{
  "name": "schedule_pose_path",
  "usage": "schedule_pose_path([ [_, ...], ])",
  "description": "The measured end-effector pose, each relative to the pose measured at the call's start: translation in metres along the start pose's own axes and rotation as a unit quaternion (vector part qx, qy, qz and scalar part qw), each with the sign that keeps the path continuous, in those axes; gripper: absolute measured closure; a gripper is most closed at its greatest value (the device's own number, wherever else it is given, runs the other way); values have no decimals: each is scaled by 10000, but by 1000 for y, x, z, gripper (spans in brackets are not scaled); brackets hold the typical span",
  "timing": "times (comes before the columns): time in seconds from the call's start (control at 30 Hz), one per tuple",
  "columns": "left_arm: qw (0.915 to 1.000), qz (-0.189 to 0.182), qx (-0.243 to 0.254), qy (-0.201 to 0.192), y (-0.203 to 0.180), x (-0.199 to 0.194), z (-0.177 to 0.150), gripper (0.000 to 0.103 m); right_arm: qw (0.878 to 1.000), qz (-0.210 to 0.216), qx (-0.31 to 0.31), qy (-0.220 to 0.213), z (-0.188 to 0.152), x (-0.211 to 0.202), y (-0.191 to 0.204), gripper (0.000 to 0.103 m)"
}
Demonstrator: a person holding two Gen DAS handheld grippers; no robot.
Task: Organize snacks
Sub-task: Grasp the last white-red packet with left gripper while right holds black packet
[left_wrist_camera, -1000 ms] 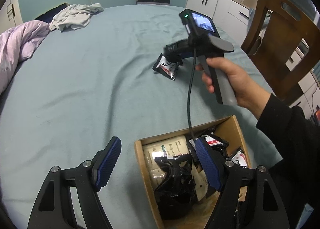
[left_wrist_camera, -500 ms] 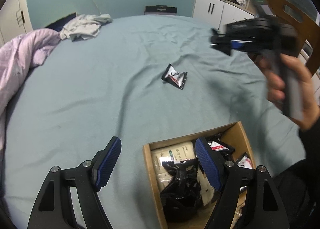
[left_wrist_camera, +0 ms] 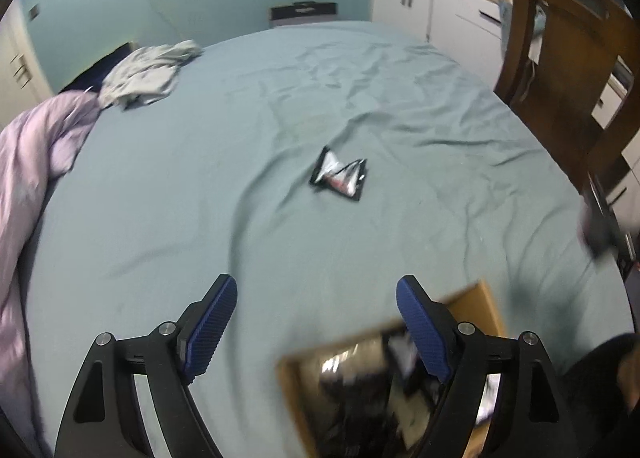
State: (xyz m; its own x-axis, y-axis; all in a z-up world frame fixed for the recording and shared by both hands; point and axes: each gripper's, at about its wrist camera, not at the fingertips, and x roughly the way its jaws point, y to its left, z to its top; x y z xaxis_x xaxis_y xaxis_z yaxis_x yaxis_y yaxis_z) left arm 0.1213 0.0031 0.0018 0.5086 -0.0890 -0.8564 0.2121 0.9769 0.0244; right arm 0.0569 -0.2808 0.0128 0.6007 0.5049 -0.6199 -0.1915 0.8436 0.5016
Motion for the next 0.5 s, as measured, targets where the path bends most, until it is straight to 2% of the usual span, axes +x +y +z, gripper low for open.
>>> schedule_pose_path([
  [0.13, 9993, 95, 255, 238, -17, 35, 37, 18, 9998, 0, 194, -61, -16, -7, -3, 74],
  [0.23, 9983, 93, 260, 505, -28, 75, 66, 18, 9998, -77, 97, -141, -10, 1, -1, 74],
  [0.5, 9929, 235, 157, 1152, -43, 162, 97, 18, 9990, -24, 427, 164, 1, 34, -12, 74],
])
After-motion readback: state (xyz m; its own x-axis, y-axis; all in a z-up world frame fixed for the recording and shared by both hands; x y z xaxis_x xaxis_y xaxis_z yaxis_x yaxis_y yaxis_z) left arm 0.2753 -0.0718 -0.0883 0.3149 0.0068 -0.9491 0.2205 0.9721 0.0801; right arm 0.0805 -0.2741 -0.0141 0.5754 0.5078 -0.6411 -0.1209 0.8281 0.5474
